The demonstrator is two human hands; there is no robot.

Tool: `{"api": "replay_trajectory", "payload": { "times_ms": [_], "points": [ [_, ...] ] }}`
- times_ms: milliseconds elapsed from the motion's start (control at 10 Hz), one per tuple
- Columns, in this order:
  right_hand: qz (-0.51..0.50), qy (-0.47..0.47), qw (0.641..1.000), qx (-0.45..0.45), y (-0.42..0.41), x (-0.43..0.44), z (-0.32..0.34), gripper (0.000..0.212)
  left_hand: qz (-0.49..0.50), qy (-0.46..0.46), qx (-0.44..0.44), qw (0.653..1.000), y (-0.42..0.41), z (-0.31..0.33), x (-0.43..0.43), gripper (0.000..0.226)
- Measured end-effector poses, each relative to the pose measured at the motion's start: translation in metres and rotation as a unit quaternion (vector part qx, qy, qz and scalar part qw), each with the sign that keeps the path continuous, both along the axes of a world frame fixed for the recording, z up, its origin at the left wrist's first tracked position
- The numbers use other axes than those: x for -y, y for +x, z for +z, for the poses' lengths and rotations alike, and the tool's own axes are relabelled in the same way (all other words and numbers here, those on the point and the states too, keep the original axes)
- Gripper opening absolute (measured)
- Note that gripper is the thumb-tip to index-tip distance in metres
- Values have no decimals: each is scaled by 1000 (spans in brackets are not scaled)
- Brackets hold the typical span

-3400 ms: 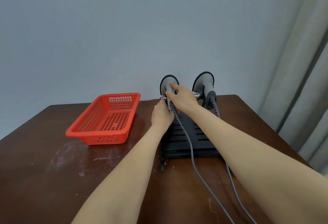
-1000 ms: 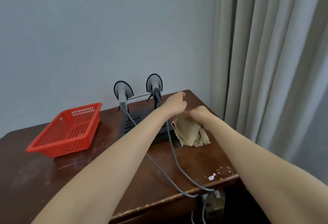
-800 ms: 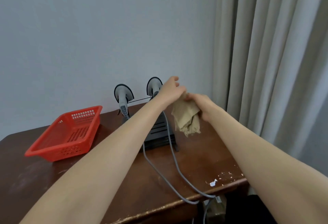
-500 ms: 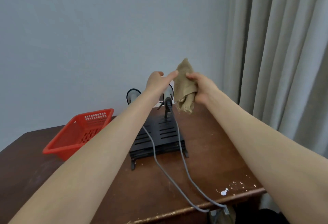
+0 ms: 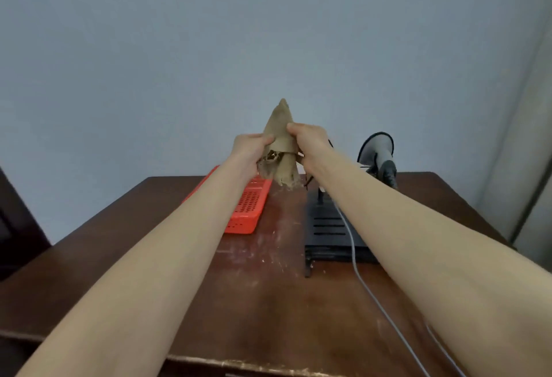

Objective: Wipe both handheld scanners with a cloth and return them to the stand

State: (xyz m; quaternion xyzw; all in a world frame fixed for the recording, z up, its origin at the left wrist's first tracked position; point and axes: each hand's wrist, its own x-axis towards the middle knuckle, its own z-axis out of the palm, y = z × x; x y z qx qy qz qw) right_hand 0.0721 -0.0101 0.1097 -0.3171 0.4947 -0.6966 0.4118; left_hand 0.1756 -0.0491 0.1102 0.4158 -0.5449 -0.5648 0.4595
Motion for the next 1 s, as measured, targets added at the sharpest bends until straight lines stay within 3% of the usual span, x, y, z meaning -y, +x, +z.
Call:
{"api": "replay_trajectory", "payload": {
  "times_ms": [100,200,300,400,600,800,900,1000],
  "points": [
    [-30,42,990,-134,19,28,-17,29,41,-32,24,998,24,-12,28,21],
    [-86,74,965,-236,34,53,-36,35,73,-45,45,995,40,-25,54,19],
    [-65,68,948,-304,46,76,-54,23,84,-56,80,992,51,-39,76,16],
    [-24,92,937,-338,52,96,-68,30,87,-55,141,985,57,-54,95,19],
    [7,159,881,-447,58,121,-82,28,98,-46,255,961,65,-85,131,26],
    [70,219,777,-586,70,126,-88,23,16,-69,502,862,66,-104,140,32],
    [70,220,761,-606,71,127,-88,25,10,-100,551,829,66,-100,140,34],
    [44,210,762,-612,68,134,-92,32,29,-112,564,818,62,-97,143,34]
  ]
}}
